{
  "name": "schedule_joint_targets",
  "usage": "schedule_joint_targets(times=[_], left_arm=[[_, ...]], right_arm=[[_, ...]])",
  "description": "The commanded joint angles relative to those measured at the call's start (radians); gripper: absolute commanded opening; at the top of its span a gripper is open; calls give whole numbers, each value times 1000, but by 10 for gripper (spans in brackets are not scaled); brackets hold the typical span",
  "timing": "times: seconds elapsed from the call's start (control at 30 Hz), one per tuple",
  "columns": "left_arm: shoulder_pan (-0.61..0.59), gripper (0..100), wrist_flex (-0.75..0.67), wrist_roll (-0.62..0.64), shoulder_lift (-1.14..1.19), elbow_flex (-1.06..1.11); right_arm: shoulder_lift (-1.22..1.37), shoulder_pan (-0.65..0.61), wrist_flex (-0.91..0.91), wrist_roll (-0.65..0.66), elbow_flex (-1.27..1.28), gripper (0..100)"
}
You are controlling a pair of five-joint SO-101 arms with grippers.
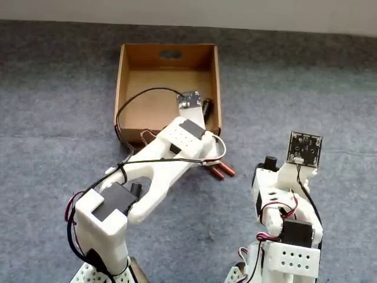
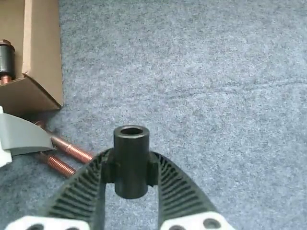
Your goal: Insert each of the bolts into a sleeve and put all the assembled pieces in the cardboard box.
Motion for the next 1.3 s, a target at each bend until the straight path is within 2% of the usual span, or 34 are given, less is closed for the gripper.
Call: schedule_joint_targets(times=[0.0, 0.33, 0.63, 0.73, 0.87, 1.07, 1.27], left_arm=[[-5, 203, 35, 21, -18, -22], [-7, 203, 26, 23, -94, -31], [1, 201, 5, 25, 44, -56], [-2, 150, 5, 25, 50, -74], [12, 15, 9, 25, 47, -74], [62, 9, 17, 25, 44, -65], [120, 9, 114, 12, -44, 5]], right_arm=[[-12, 8, -19, -9, -7, 6], [-12, 8, -19, -9, -7, 6], [-12, 8, -19, -9, -7, 6], [-12, 8, -19, -9, -7, 6], [-12, 8, -19, -9, -7, 6], [-12, 8, -19, -9, -7, 6], [-12, 8, -19, -9, -5, 6]])
